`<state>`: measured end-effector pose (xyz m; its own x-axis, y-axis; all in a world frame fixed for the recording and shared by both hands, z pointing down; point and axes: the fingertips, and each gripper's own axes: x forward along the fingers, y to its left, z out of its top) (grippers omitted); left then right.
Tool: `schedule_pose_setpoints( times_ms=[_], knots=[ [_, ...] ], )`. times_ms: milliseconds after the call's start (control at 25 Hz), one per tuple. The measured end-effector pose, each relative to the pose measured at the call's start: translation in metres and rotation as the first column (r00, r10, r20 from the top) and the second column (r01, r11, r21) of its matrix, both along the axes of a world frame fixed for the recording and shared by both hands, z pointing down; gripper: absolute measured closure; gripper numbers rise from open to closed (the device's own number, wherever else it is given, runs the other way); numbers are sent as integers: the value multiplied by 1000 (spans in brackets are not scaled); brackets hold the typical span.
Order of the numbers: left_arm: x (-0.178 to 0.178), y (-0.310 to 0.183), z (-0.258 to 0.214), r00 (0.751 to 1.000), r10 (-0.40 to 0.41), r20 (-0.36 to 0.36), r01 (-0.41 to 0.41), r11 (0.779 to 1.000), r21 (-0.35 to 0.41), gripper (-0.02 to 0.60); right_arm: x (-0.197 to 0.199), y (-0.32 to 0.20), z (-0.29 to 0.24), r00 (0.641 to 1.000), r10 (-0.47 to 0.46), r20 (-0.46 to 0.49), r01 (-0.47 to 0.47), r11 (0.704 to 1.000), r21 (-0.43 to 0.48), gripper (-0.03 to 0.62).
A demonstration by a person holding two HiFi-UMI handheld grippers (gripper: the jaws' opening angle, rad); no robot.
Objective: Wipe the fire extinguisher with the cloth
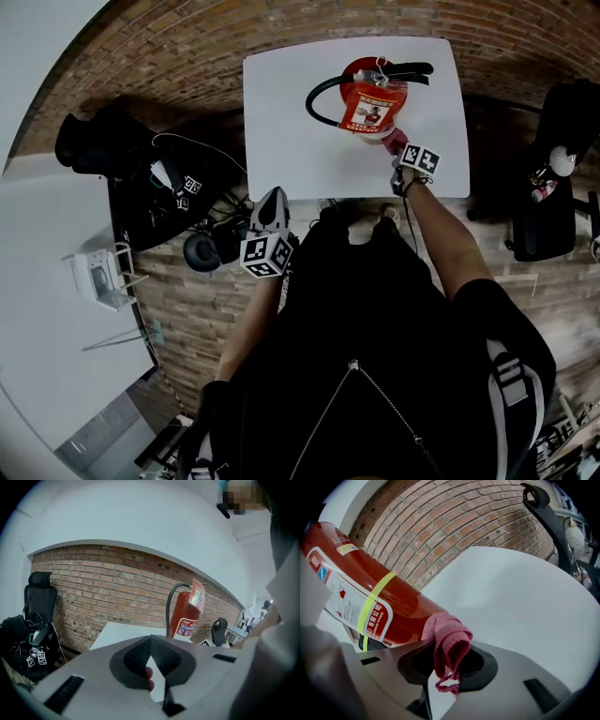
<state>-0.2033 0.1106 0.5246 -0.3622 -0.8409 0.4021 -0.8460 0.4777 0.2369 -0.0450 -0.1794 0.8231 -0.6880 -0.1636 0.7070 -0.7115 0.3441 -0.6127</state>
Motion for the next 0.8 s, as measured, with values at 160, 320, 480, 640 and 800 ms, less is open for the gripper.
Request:
schedule_pose_setpoints(
  times_ms=[160,320,480,640,800],
  knots=[
    [-18,-1,3,999,34,-6,-34,999,-21,577,0,5,8,999,37,-13,-37,999,-6,478],
    [-31,-6,7,998,63,-25,-63,998,-24,577,0,5,5,998,68,-16,-68,998,3,478],
    [-36,-20,9,993,113,-36,-114,993,-12,577,10,19,-7,990,142,18,-141,990,-16,478],
    [-38,-41,8,983,180,-36,-180,984,-5,577,19,37,-10,977,209,48,-206,977,-60,479],
    [-39,-68,4,970,244,-15,-245,970,-7,577,13,39,-7,967,241,77,-235,969,-80,479]
  ],
)
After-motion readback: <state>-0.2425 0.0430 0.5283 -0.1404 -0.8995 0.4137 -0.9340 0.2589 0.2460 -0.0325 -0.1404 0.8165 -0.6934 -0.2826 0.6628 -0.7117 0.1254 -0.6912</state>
